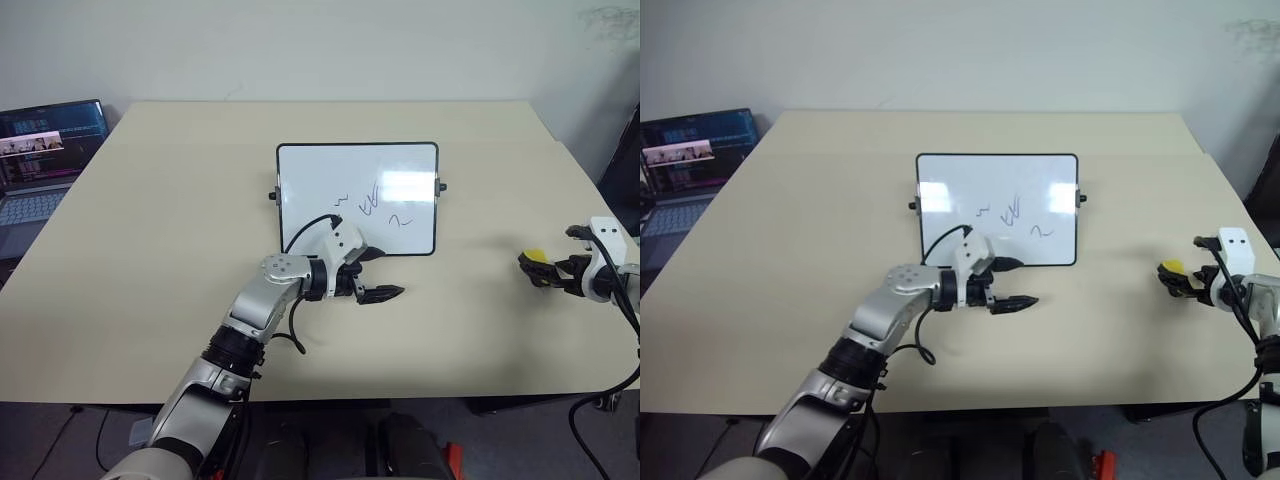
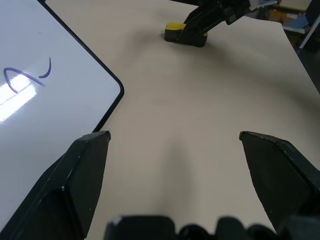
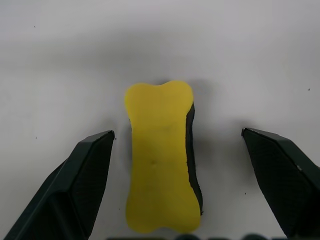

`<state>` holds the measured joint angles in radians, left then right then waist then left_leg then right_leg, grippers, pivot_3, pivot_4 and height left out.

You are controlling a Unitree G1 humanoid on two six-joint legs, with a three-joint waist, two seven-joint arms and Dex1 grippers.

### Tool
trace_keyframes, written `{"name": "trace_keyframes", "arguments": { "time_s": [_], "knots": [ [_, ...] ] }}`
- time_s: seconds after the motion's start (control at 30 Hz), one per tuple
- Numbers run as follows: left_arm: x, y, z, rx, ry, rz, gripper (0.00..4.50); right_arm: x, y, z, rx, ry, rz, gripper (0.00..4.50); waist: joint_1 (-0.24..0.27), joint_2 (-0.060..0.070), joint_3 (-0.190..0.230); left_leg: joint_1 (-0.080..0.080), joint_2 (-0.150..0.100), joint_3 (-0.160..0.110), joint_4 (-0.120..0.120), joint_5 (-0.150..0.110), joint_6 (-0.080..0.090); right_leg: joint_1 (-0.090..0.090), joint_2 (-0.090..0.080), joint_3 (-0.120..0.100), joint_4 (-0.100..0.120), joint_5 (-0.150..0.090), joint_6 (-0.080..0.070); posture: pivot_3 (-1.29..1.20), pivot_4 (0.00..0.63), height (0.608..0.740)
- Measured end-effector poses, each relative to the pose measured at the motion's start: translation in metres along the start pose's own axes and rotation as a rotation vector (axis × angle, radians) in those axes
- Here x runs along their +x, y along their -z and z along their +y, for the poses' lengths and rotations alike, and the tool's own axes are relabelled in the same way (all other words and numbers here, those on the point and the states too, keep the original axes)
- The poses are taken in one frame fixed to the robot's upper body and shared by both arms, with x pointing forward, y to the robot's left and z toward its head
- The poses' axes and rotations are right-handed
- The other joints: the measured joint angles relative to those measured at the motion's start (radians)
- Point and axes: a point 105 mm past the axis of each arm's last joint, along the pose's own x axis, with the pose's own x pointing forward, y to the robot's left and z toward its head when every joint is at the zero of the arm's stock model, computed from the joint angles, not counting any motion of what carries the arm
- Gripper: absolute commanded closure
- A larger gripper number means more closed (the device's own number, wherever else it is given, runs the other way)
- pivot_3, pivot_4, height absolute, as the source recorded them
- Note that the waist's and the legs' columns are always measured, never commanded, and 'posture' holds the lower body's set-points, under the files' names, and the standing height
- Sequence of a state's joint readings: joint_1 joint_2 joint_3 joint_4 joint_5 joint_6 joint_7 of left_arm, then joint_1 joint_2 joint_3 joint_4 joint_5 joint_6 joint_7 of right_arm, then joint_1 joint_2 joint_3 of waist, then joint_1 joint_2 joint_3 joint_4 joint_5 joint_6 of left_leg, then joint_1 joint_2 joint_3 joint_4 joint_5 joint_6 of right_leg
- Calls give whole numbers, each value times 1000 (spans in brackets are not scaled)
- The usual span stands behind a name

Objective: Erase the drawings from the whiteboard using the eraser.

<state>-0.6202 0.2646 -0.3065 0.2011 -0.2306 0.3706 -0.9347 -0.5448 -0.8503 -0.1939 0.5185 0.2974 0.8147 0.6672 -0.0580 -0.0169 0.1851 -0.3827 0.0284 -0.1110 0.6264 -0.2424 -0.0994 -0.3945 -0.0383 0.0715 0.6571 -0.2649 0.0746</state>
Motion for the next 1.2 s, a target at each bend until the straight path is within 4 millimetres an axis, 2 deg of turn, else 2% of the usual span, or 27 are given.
{"name": "trace_keyframes", "arguments": {
  "time_s": [0.2,0.23,0.27,0.6,0.7,0.87,1.0,1.1,1.2],
  "knots": [
    [-2,1,1,3,-8,5,0,2,0,2,6,-6,-3,3078,0,0,0,0,0,0,0,0,0,0,0,0,0,0,0,0,150,740],
    [-2,1,1,2,-8,5,0,2,0,1,5,-6,-4,3350,0,0,0,0,0,0,0,0,0,0,0,0,0,0,0,0,150,740],
    [-2,1,1,1,-9,6,0,2,0,1,6,-6,-5,3440,0,0,0,0,0,0,0,0,0,0,0,0,0,0,0,0,150,740],
    [-4,4,2,-9,-16,17,0,4,-2,3,4,-12,-13,3452,-1,0,0,0,0,0,0,0,0,0,0,0,0,0,0,0,150,740],
    [-11,4,7,-3,-40,20,0,0,-16,14,-46,-34,-50,3452,-5,2,1,0,0,0,0,0,0,0,0,0,1,0,0,0,150,740],
    [-44,-5,33,28,-174,21,0,-19,-70,62,-220,-140,-202,3452,-14,2,1,0,0,0,0,0,0,-1,0,0,2,0,0,0,150,740],
    [-95,-17,61,72,-347,33,0,-33,-113,110,-373,-213,-323,3452,-19,2,2,0,0,-1,0,0,0,-1,0,0,1,0,1,0,150,740],
    [-118,-22,71,90,-439,33,0,-30,-124,141,-442,-278,-352,3453,-19,2,2,0,0,-1,0,0,0,-1,0,0,1,0,0,0,150,740],
    [-127,-14,71,74,-469,49,0,-20,-120,160,-488,-316,-333,3466,-5,2,2,-2,0,-1,0,0,0,-2,0,-1,0,0,0,0,150,740]
  ]
}}
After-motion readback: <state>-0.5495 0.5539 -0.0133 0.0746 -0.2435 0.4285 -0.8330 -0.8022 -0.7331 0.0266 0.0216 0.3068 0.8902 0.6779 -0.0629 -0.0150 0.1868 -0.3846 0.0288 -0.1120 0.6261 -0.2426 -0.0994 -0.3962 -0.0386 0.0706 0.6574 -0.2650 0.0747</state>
